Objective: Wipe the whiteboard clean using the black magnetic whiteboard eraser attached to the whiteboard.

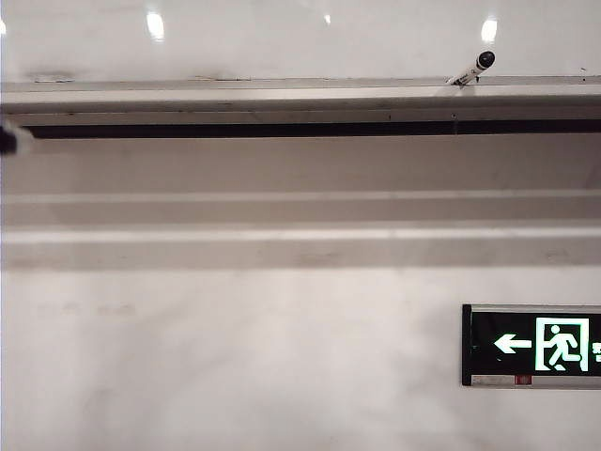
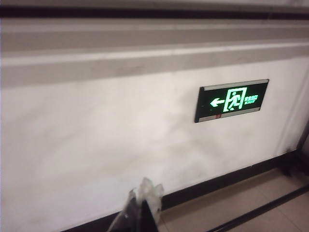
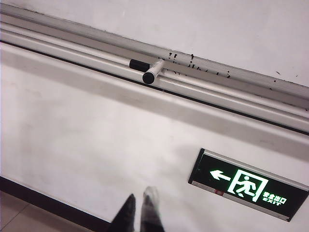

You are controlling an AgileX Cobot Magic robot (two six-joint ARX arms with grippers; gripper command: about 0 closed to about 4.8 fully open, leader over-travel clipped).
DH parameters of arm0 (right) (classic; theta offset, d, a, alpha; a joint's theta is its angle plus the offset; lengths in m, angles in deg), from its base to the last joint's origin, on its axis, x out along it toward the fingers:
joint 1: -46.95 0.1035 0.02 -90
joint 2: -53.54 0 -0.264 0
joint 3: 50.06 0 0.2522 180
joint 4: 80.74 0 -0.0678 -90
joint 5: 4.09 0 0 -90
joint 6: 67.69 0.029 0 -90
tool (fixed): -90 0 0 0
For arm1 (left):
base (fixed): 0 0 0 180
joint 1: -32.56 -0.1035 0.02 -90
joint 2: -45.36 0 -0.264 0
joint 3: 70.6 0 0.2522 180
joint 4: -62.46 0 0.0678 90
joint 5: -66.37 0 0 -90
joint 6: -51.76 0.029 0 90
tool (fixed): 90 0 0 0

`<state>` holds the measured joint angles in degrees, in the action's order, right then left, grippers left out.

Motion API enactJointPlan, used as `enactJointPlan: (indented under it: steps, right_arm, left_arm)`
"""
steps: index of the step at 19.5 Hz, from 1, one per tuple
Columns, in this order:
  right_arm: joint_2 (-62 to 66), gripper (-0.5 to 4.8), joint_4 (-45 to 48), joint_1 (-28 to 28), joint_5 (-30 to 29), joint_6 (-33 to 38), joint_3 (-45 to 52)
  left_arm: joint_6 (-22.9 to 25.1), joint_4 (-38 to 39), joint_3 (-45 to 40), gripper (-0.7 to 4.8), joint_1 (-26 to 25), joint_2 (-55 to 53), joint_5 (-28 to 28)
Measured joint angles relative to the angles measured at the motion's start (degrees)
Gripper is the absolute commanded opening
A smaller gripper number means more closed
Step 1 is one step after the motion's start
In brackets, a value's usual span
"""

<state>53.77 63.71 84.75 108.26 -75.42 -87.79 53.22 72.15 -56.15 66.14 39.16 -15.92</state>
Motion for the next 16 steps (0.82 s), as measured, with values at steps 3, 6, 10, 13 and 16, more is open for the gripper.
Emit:
enactJointPlan:
  steps: [3, 6, 10, 13, 16]
  right_arm:
    - [0.0, 0.27, 0.0, 0.0, 0.0, 0.0, 0.0]
    - [0.0, 0.27, 0.0, 0.0, 0.0, 0.0, 0.0]
    - [0.0, 0.27, -0.2, 0.0, -0.1, 0.0, 0.0]
    - [0.0, 0.27, -0.2, 0.0, 0.0, 0.0, 0.0]
    - [0.0, 0.27, -0.2, 0.0, 0.0, 0.0, 0.0]
  left_arm:
    - [0.0, -1.2, -0.3, -0.06, -0.4, 1.7, 0.3]
    - [0.0, -0.8, -0.3, -0.06, -7.2, 5.3, -0.3]
    - [0.9, 0.7, -0.3, -0.06, -21.6, 6.0, -5.2]
    - [1.5, 2.1, -0.3, -0.06, -30.0, 6.0, -6.0]
    - [1.5, 7.2, -0.3, -0.06, -32.8, 6.0, -6.1]
